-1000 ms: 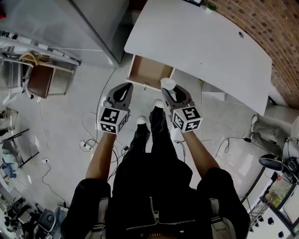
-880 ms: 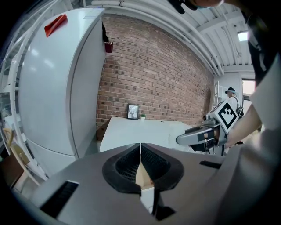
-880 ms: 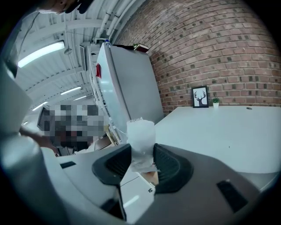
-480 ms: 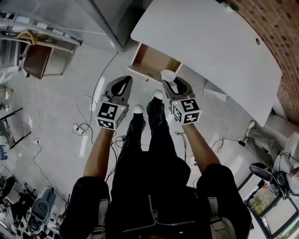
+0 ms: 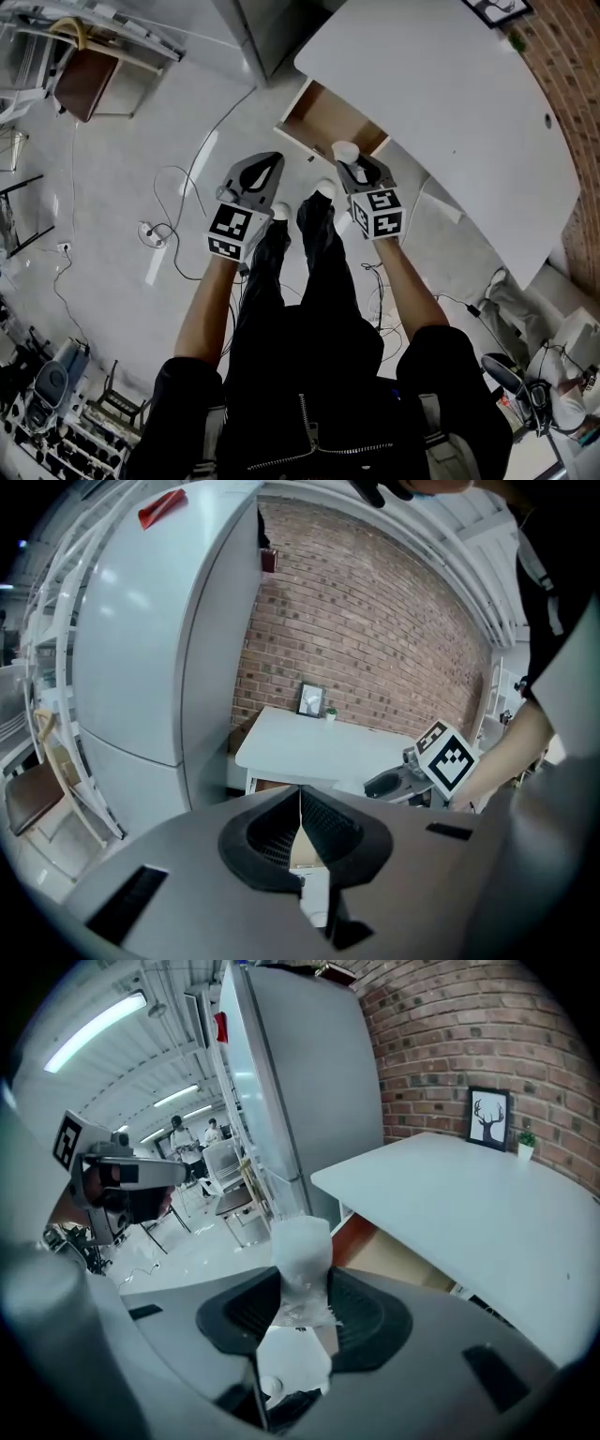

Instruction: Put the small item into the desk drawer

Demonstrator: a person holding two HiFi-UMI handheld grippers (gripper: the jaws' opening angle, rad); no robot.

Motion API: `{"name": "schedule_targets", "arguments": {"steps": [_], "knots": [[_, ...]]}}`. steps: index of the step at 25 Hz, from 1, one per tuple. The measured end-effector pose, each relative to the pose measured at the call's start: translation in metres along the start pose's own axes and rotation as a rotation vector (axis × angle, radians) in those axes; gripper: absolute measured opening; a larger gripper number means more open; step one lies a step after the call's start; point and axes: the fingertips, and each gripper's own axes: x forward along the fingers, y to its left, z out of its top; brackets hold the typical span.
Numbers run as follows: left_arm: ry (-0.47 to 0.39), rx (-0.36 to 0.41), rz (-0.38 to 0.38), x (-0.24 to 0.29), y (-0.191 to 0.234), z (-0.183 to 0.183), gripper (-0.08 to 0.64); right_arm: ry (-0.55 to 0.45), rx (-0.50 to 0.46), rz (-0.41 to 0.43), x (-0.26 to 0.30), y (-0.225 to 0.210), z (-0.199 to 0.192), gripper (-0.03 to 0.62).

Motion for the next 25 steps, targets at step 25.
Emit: {"name": "schedule_targets", "arguments": {"steps": [25], "knots": [[0.037, -0.075, 0.075, 0.048, 0.033, -0.052, 0.021, 0.33, -0.102, 0.053, 0.138, -0.033, -0.085, 0.162]]}}
